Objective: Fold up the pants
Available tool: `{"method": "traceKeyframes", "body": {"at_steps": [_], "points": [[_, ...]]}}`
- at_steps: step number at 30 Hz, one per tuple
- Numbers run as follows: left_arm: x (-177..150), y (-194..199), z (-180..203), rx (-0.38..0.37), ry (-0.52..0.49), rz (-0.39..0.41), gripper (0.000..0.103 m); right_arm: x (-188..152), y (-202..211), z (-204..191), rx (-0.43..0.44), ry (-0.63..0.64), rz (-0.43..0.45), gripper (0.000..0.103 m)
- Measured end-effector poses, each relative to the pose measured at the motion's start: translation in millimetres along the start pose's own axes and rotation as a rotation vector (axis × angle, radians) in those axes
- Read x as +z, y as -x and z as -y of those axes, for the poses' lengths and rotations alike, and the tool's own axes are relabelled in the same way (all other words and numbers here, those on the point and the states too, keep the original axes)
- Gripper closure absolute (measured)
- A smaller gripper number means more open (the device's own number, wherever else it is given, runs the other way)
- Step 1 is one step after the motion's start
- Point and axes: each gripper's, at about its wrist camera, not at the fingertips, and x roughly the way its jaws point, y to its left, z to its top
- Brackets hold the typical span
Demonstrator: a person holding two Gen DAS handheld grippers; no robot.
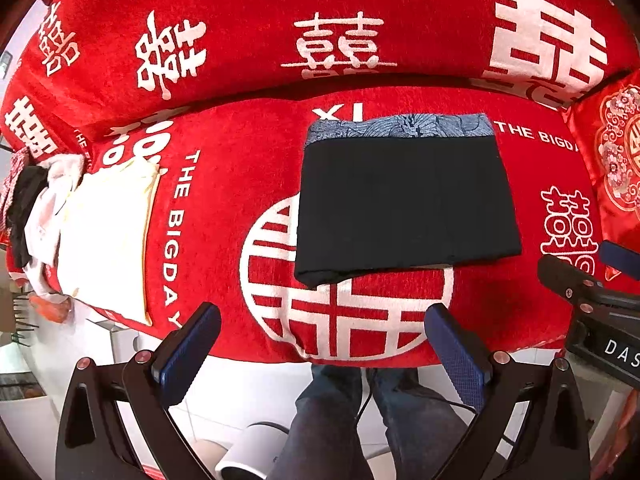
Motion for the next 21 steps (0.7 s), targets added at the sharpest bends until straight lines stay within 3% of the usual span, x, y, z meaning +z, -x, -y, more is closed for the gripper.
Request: {"method": "traceKeyframes", "body": {"at_steps": [21], "points": [[0.8, 3.9, 0.4, -0.009, 0.007, 0.007, 0.001, 0.9, 1.5, -4.9, 0.004, 0.007, 0.003, 0.014]]}}
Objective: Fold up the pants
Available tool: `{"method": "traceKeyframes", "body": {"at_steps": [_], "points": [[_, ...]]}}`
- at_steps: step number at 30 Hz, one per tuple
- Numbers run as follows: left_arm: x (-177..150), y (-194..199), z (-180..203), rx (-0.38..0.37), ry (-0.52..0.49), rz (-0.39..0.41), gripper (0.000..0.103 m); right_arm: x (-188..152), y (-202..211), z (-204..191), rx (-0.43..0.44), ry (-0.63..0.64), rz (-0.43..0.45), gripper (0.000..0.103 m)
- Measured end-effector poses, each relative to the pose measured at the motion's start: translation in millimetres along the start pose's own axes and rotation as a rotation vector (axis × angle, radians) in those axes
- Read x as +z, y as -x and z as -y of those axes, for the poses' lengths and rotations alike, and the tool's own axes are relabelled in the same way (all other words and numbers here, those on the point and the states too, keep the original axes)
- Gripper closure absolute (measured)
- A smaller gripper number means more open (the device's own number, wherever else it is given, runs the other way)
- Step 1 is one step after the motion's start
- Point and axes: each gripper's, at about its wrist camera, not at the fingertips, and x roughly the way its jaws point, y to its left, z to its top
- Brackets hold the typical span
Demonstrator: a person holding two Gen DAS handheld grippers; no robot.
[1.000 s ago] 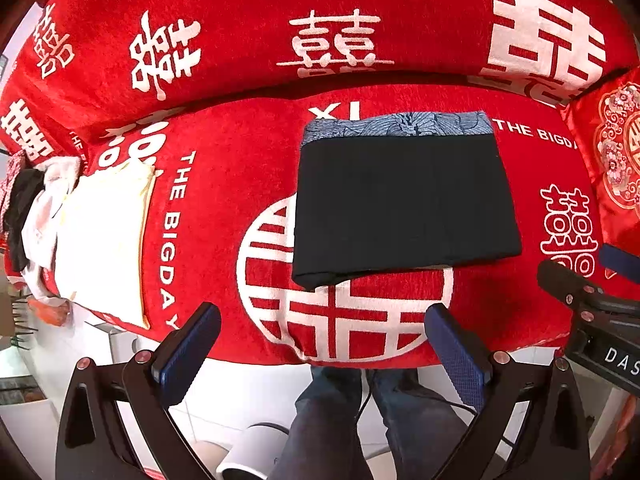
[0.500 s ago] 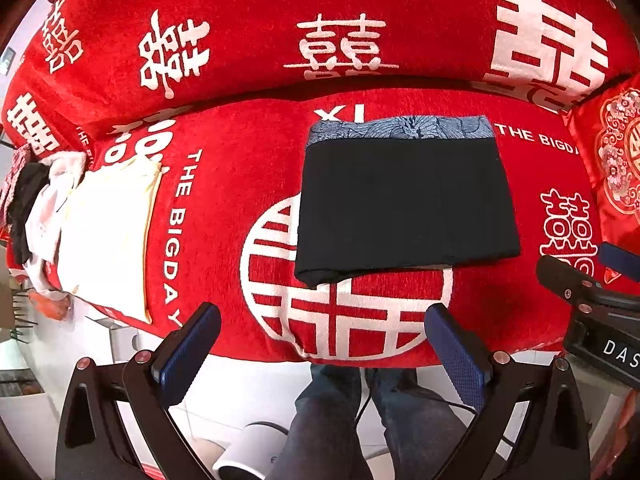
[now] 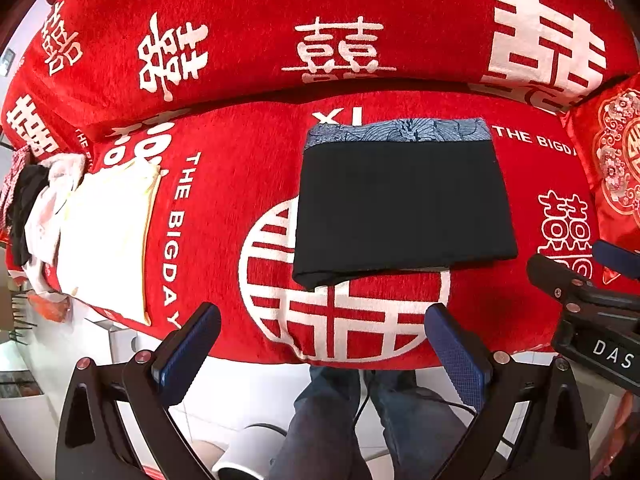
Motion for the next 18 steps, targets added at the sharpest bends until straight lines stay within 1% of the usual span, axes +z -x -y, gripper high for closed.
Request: {"method": "traceKeyframes", "body": {"at_steps": [14, 16, 18], "points": [[4.3, -1.7, -0.7, 0.006, -0.003, 0.007, 0.001, 5.8, -4.1, -2.3, 0.001, 0.000, -0.007, 0.014], [4.2, 1.2, 0.4, 0.005, -0.014, 0.033, 0.001, 4.4, -3.4, -1.8, 0.000, -0.002, -0.006, 0.014], [4.9, 2.1, 2.1, 0.009, -0.026, 0.039, 0.001, 5.5, -4.1, -2.0, -0.001, -0.002, -0.006, 0.014]]}}
